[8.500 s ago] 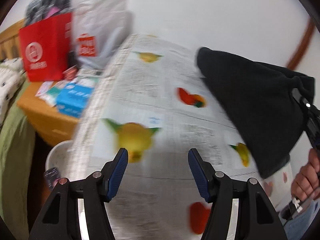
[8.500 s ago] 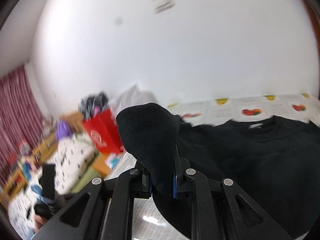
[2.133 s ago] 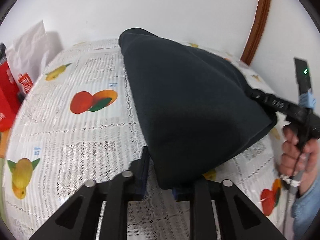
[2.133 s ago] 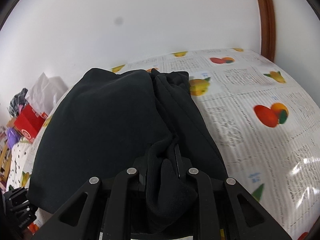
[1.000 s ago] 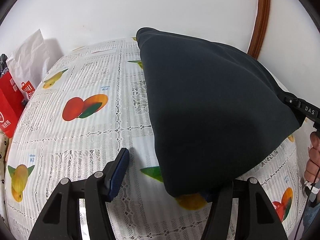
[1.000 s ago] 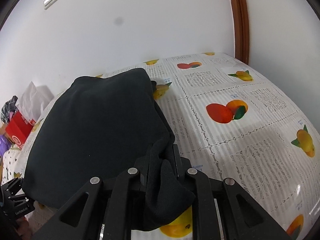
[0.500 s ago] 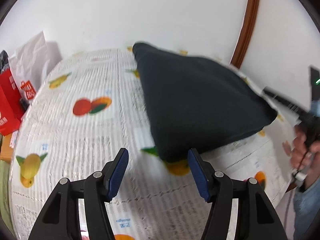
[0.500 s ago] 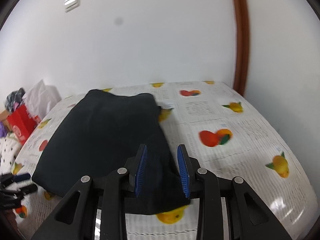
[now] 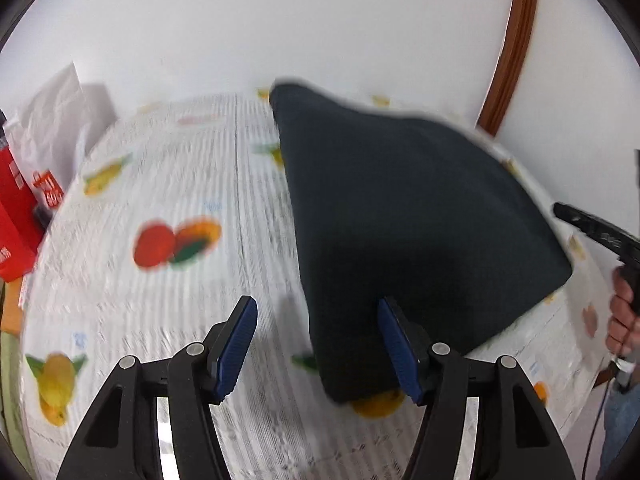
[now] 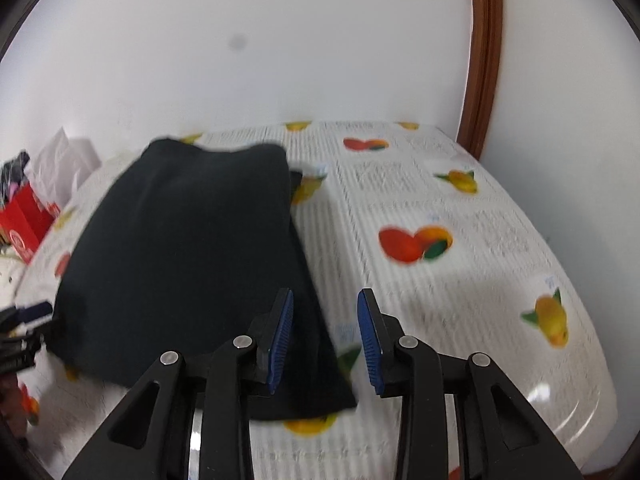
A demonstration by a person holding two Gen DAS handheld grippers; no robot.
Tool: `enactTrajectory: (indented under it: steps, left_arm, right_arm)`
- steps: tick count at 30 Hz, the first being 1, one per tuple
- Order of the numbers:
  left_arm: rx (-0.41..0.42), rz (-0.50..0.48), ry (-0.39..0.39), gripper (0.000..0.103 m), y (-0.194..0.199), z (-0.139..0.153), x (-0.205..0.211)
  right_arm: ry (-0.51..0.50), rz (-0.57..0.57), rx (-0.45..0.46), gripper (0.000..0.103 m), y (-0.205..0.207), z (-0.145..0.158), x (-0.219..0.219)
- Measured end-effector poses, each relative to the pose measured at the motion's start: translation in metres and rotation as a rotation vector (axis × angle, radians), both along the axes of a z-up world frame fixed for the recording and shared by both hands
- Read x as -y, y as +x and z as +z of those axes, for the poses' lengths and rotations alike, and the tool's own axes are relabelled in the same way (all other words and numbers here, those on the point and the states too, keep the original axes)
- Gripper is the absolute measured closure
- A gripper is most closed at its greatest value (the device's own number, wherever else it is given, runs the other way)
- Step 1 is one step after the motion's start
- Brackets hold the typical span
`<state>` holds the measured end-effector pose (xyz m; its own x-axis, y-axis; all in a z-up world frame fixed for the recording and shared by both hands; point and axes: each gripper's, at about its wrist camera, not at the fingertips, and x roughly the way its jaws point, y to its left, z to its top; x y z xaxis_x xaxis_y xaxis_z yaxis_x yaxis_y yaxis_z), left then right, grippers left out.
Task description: Fold small clothes
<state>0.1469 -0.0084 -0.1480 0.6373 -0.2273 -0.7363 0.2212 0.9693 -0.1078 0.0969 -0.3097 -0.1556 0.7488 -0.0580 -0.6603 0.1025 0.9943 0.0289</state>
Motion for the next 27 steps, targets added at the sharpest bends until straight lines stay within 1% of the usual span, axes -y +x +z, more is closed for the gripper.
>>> enactTrajectory:
  steps: [2, 4, 7, 11, 14, 15, 17, 19, 21, 23, 24, 25, 26, 27]
  left_arm:
    - [0.031, 0.006, 0.008, 0.042, 0.011, 0.013, -0.001]
    - [0.035, 0.01, 0.004, 0.042, 0.029, 0.018, -0.001]
    - [0.022, 0.012, 0.008, 0.042, 0.057, 0.018, 0.001]
    - [-0.002, -0.013, 0.008, 0.044, 0.086, 0.015, 0.009]
    - [-0.01, -0.045, 0.013, 0.044, 0.099, 0.01, 0.017]
    - [-0.012, -0.055, 0.005, 0.044, 0.102, 0.009, 0.018]
    - [-0.029, -0.076, -0.042, 0.044, 0.11, 0.004, 0.018]
    - [-0.053, -0.084, -0.066, 0.044, 0.116, -0.001, 0.019]
    - [-0.076, -0.09, -0.066, 0.042, 0.12, -0.007, 0.021]
    - [-0.082, -0.095, -0.057, 0.041, 0.121, -0.011, 0.023]
    - [-0.082, -0.097, -0.057, 0.041, 0.121, -0.011, 0.023]
    - [-0.081, -0.098, -0.055, 0.041, 0.121, -0.011, 0.023]
    - [-0.08, -0.1, -0.051, 0.041, 0.12, -0.011, 0.023]
    - [-0.08, -0.102, -0.048, 0.041, 0.119, -0.011, 0.022]
  right_arm:
    - [-0.001, 0.009, -0.008, 0.066, 0.021, 0.011, 0.002]
    - [-0.001, 0.025, -0.015, 0.059, 0.042, 0.019, 0.001]
    - [0.014, 0.045, -0.028, 0.055, 0.081, 0.026, -0.002]
    - [0.053, 0.076, -0.076, 0.054, 0.14, 0.026, -0.008]
    - [0.109, 0.093, -0.115, 0.053, 0.177, 0.02, -0.009]
    - [0.122, 0.093, -0.126, 0.052, 0.186, 0.017, -0.009]
    - [0.153, 0.101, -0.158, 0.051, 0.207, 0.006, -0.009]
    - [0.192, 0.09, -0.194, 0.051, 0.225, -0.006, -0.006]
    - [0.268, 0.083, -0.224, 0.051, 0.242, -0.016, -0.001]
    - [0.351, 0.089, -0.235, 0.059, 0.255, -0.018, 0.005]
    - [0.379, 0.106, -0.247, 0.078, 0.26, -0.019, 0.005]
    - [0.392, 0.126, -0.253, 0.095, 0.264, -0.02, 0.004]
    - [0.386, 0.156, -0.242, 0.095, 0.266, -0.017, 0.002]
    - [0.349, 0.188, -0.174, 0.095, 0.262, -0.007, -0.001]
